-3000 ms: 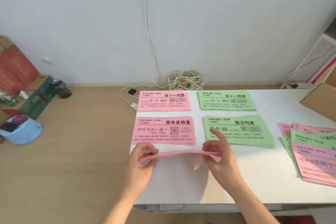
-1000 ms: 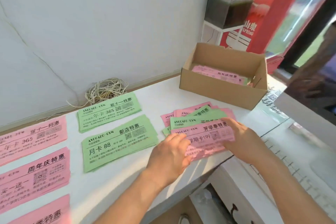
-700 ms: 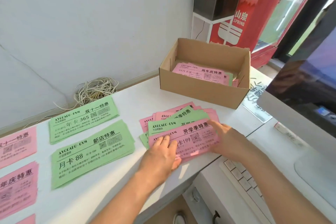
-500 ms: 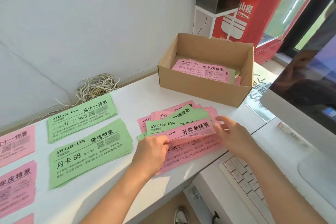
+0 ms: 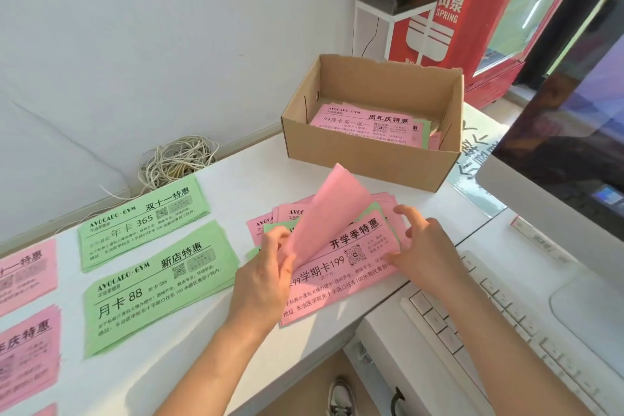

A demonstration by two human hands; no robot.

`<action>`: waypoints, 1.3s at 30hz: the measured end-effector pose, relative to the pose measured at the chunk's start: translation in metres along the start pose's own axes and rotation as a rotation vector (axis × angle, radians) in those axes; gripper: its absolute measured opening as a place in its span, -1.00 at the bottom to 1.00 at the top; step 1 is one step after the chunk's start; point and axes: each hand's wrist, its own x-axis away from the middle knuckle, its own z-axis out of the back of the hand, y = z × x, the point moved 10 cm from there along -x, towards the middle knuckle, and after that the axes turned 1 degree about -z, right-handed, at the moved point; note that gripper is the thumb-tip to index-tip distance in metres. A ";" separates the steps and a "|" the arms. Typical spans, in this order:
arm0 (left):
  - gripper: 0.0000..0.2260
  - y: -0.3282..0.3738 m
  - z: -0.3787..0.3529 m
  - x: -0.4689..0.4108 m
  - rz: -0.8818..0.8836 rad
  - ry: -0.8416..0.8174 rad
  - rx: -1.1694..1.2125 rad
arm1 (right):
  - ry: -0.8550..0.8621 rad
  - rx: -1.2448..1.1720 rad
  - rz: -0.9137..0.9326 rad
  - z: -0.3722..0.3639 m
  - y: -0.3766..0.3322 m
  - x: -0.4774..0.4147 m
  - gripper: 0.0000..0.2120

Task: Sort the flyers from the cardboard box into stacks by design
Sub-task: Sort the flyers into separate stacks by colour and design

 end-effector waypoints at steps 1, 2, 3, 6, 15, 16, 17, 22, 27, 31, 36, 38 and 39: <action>-0.49 0.003 -0.002 -0.001 -0.048 -0.040 -0.014 | -0.012 -0.050 0.002 0.000 0.001 0.000 -0.33; -0.37 0.006 -0.006 0.000 -0.091 -0.095 -0.035 | -0.036 -0.129 0.000 -0.001 0.002 -0.001 -0.38; -0.33 0.009 -0.009 0.001 -0.126 -0.151 -0.063 | -0.067 -0.238 -0.013 -0.003 0.002 -0.001 -0.45; -0.60 0.020 -0.018 0.006 -0.272 -0.256 -0.224 | -0.154 -0.644 -0.100 -0.008 0.000 -0.001 -0.66; -0.29 -0.003 -0.027 0.006 -0.112 -0.248 -0.237 | -0.173 -1.255 -0.202 -0.020 -0.019 -0.007 -0.68; -0.26 -0.007 -0.022 0.003 -0.089 -0.197 -0.190 | -0.150 -1.238 -0.192 -0.018 -0.017 -0.008 -0.71; -0.28 -0.012 -0.017 0.002 -0.053 -0.154 -0.145 | -0.123 -1.182 -0.179 -0.014 -0.014 -0.008 -0.74; -0.36 -0.030 -0.006 -0.003 0.147 -0.093 -0.038 | -0.145 -0.922 -0.196 -0.019 -0.006 -0.007 -0.72; -0.61 -0.002 -0.020 0.003 0.013 -0.304 -0.317 | -0.400 -0.950 -0.287 -0.036 -0.022 0.002 -0.41; -0.65 0.019 -0.042 0.022 -0.105 -0.528 -0.496 | -0.467 -0.713 -0.235 -0.030 -0.024 -0.001 -0.32; -0.74 0.018 -0.041 0.020 -0.118 -0.433 -0.483 | -0.382 -0.203 -0.015 -0.019 -0.037 0.005 -0.68; -0.75 0.013 -0.035 0.022 -0.080 -0.389 -0.321 | -0.283 -0.133 0.050 -0.011 -0.043 0.010 -0.58; -0.75 0.012 -0.025 0.022 -0.048 -0.326 -0.198 | -0.221 -0.140 0.095 -0.003 -0.050 0.014 -0.57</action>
